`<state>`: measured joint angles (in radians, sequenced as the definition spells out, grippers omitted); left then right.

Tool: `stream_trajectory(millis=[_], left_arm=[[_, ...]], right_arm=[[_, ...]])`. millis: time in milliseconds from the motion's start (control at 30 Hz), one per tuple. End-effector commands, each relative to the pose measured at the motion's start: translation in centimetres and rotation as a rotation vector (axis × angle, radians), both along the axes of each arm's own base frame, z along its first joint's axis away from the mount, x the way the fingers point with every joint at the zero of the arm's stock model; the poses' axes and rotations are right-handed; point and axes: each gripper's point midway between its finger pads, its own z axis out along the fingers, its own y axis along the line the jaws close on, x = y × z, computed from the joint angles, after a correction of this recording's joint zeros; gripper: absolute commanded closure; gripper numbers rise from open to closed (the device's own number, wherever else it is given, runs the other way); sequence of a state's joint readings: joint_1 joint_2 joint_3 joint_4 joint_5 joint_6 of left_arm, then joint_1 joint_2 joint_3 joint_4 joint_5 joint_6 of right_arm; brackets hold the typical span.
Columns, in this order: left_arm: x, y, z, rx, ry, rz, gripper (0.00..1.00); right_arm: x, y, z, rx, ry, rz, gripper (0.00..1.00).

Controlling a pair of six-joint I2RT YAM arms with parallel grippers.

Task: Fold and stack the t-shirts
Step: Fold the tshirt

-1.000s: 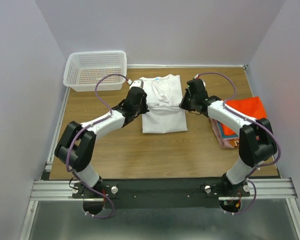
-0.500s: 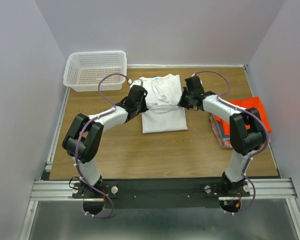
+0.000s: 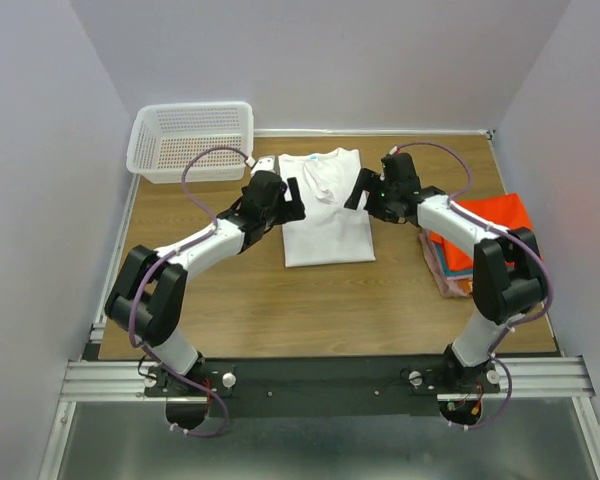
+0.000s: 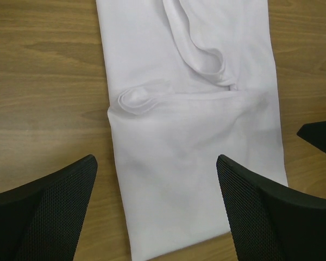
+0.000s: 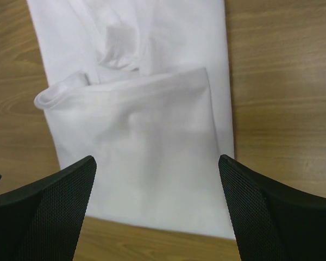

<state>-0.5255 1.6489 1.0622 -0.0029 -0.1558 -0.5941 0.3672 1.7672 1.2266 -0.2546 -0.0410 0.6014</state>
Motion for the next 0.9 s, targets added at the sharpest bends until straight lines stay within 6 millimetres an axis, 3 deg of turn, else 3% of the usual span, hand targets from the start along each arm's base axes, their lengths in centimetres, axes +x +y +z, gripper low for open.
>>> stream_trajectory(millis=[0, 133, 367, 567, 800, 867], left_arm=[[-3.4, -0.1, 0.7, -0.050, 0.010, -0.031, 0.02], [-6.4, -0.6, 0.0, -0.103, 0.019, -0.075, 0.02], [-10.8, 0.7, -3.7, -0.132, 0.091, -0.090, 0.02], [-11.7, 0.5, -4.9, -0.159, 0.104, -0.110, 0.03], [-12.2, 0.1, -7.3, -0.148, 0.161, -0.135, 0.26], [-12.3, 0.2, -8.0, -0.138, 0.178, -0.135, 0.28]], right_arm=[[-3.0, 0.9, 1.6, 0.080, 0.002, 0.080, 0.00], [-6.0, -0.2, 0.6, 0.079, 0.029, 0.067, 0.00], [-10.5, -2.5, -2.2, 0.048, 0.091, 0.031, 0.00], [-11.7, -2.9, -4.1, 0.038, 0.141, 0.015, 0.00], [-11.9, -2.9, -5.3, 0.031, 0.172, 0.007, 0.00], [-11.9, -2.8, -5.7, 0.033, 0.181, 0.011, 0.02]])
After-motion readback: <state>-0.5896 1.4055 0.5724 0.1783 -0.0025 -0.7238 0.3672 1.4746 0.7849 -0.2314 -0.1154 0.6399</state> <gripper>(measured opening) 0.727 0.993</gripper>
